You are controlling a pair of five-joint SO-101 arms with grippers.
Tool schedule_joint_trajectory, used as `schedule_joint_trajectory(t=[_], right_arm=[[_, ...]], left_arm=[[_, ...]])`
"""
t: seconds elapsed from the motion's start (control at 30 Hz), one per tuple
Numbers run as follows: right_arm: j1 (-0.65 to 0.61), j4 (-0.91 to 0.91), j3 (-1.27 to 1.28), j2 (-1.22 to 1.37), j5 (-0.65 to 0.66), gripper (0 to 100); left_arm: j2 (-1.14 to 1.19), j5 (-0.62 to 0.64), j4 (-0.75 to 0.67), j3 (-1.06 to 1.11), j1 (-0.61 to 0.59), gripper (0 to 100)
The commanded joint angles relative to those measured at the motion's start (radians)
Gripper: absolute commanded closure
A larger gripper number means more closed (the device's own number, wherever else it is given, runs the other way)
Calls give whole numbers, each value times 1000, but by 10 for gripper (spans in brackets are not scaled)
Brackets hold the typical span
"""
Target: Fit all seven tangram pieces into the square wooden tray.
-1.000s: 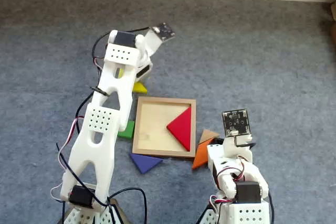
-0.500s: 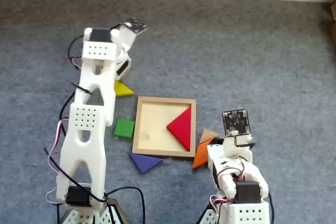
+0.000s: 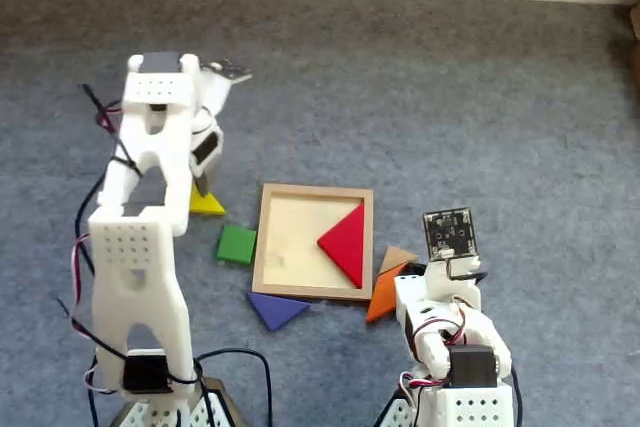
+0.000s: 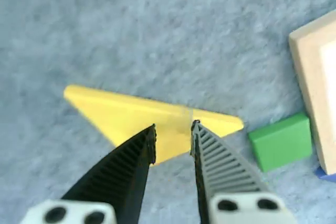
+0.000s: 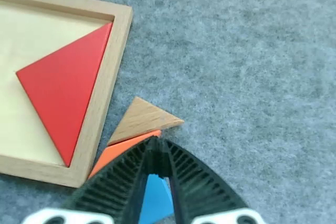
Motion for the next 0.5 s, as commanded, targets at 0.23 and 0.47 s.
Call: schedule_joint_trajectory(t=[0.23,0.47], right_arm=[[16,8,116,-12,11,978],[18,8,116,-12,11,978]], left_arm=[[-242,158,5,21,-96,780],[-114,358,5,18,-127,697]])
